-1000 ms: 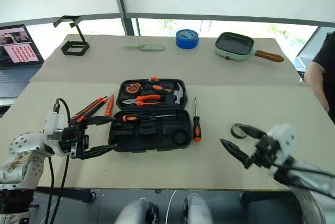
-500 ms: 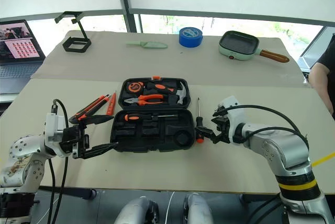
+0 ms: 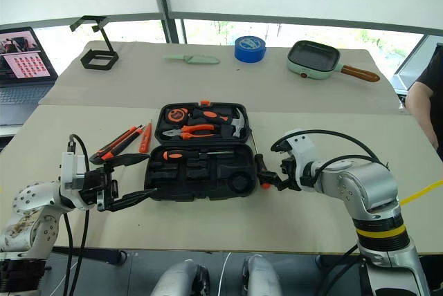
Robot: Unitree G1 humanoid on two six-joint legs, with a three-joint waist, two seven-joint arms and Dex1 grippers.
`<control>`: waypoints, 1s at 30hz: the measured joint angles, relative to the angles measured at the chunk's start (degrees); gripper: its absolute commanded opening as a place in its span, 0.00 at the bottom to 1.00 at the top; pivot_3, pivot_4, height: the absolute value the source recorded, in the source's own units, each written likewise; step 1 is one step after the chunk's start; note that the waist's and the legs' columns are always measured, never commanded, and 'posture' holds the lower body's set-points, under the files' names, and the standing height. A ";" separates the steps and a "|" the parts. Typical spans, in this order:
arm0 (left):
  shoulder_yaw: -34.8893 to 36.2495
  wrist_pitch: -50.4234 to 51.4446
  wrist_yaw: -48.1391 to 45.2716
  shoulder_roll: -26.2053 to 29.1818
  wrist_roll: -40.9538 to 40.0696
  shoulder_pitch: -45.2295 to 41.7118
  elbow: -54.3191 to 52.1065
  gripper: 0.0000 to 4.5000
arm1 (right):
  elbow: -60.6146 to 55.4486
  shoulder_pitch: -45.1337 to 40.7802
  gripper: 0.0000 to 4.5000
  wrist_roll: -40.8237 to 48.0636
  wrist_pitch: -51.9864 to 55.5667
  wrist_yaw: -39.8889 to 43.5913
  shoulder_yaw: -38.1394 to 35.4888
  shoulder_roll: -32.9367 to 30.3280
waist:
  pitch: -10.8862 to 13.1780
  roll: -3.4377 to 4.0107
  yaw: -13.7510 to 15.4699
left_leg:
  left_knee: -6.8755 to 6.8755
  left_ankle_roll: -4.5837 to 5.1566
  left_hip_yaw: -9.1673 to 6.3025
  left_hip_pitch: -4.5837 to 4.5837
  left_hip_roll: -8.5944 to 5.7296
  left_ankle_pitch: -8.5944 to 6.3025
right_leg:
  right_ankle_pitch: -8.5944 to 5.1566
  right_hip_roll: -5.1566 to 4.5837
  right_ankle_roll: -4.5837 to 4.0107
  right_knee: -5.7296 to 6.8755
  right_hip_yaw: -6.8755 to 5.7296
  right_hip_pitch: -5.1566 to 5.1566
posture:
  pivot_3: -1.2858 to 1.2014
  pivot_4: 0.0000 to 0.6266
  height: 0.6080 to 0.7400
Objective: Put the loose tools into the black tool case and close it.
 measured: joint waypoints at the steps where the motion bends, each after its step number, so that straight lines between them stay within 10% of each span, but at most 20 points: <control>1: -0.01 -0.09 0.10 -0.05 0.00 0.09 0.00 0.98 | -0.01 -1.07 1.00 -0.55 0.95 -0.57 0.73 0.55 | 0.00 0.00 -0.03 | 0.00 0.00 0.00 -0.01 0.00 0.00 | 0.00 -0.01 0.00 0.01 0.00 -0.01 | 0.52 0.24 1.00; 5: -0.06 -0.26 0.21 -0.18 0.00 0.09 -0.01 0.98 | -0.15 -2.10 1.00 -3.28 0.78 -1.94 3.48 1.56 | 0.00 0.00 -0.09 | -0.01 -0.01 0.00 0.01 0.01 0.01 | 0.00 0.02 0.00 0.01 -0.01 0.00 | 0.52 0.24 1.00; 15: -0.62 -0.07 0.53 -0.29 -0.16 0.74 -2.30 1.00 | -2.50 3.85 0.24 -9.55 -3.50 -7.17 -1.10 7.81 | -0.06 -0.09 -0.53 | -0.04 -0.06 -0.04 0.14 0.03 0.03 | 0.00 -0.02 0.05 -0.01 0.00 0.14 | 0.52 0.24 1.00; 24: -0.64 0.42 3.36 -1.55 -0.48 1.30 -5.06 1.00 | -6.86 11.02 0.23 -14.18 -16.34 -9.06 -5.96 11.67 | -0.01 -0.02 -0.08 | -0.06 -0.06 0.04 -0.08 -0.02 0.03 | 0.00 0.03 0.08 0.01 0.03 -0.14 | 0.52 0.24 1.00; 30: 1.83 0.45 4.34 -0.52 -0.48 3.83 -4.73 1.00 | -3.44 3.58 0.23 -20.20 -46.45 10.19 0.95 1.13 | 0.02 0.00 -1.60 | -0.26 -0.22 0.20 -0.05 0.01 0.14 | -0.01 0.27 0.08 0.10 0.14 -0.49 | 0.52 0.24 1.00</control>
